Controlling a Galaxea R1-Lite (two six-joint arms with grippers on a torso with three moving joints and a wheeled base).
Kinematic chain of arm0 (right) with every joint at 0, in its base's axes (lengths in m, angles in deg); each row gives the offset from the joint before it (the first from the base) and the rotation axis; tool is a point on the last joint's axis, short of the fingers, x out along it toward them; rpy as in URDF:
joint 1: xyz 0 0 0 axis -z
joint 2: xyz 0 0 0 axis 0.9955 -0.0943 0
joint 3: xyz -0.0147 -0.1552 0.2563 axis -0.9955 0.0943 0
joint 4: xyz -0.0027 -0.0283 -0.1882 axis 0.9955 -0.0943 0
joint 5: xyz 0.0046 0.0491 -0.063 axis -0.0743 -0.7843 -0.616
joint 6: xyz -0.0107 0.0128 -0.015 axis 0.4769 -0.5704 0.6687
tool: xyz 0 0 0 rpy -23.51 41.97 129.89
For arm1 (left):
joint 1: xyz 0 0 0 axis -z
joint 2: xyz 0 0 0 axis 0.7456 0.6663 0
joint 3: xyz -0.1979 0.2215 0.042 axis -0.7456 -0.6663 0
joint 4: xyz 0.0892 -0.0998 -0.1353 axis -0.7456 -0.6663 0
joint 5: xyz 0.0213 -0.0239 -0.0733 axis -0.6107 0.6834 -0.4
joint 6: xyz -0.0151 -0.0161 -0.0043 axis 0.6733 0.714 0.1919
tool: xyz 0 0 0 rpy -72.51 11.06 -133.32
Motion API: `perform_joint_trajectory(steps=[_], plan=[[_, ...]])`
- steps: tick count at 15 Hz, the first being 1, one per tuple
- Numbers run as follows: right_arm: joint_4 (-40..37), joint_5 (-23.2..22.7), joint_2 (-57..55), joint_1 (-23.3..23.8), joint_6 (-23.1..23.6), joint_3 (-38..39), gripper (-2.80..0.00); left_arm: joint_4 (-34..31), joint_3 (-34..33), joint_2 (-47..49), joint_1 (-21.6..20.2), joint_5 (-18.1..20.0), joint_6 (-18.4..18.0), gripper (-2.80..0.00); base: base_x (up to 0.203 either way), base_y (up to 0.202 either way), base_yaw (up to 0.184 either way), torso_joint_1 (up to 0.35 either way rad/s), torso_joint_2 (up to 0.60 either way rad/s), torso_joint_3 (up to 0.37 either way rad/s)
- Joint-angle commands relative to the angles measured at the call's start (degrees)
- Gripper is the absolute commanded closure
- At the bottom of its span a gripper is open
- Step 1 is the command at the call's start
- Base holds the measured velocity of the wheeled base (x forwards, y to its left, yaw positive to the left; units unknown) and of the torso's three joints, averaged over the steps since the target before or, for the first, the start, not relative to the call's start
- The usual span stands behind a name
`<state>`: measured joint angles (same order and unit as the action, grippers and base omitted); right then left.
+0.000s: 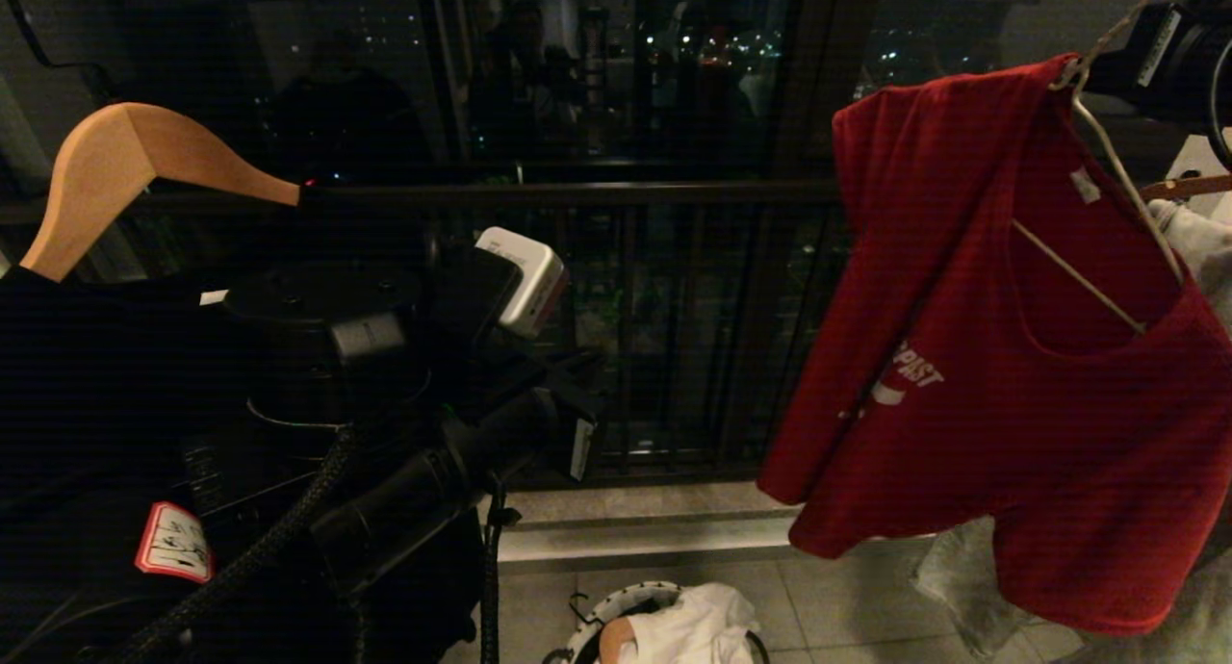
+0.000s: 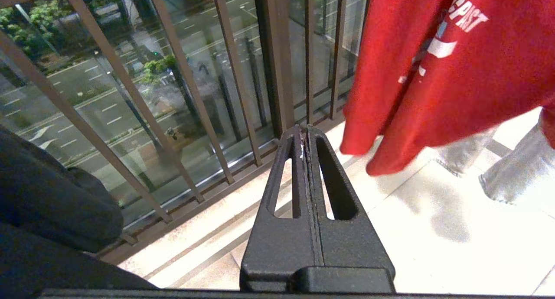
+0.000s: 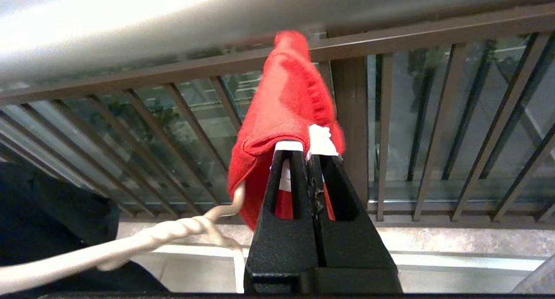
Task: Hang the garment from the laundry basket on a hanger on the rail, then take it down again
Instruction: Take the clothes off the clothes rack
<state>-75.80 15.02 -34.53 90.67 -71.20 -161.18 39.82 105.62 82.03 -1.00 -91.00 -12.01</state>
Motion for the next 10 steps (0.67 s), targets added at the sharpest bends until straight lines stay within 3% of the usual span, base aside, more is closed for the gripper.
perform_joint_trajectory(steps=[1,10], plan=[[0.9,0.0,-1.5,0.1,-0.6,-0.6,0.0,0.2,0.0,0.3,0.1,-0.1,0.0,0.0,0.0,0.0,0.0,0.0,0.0,0.0],[1.3,-0.1,-3.0,0.1,-7.6,0.1,0.0,0.2,-0.1,0.6,0.2,0.0,0.0,0.0,0.0,0.0,0.0,0.0,0.0,0.0]])
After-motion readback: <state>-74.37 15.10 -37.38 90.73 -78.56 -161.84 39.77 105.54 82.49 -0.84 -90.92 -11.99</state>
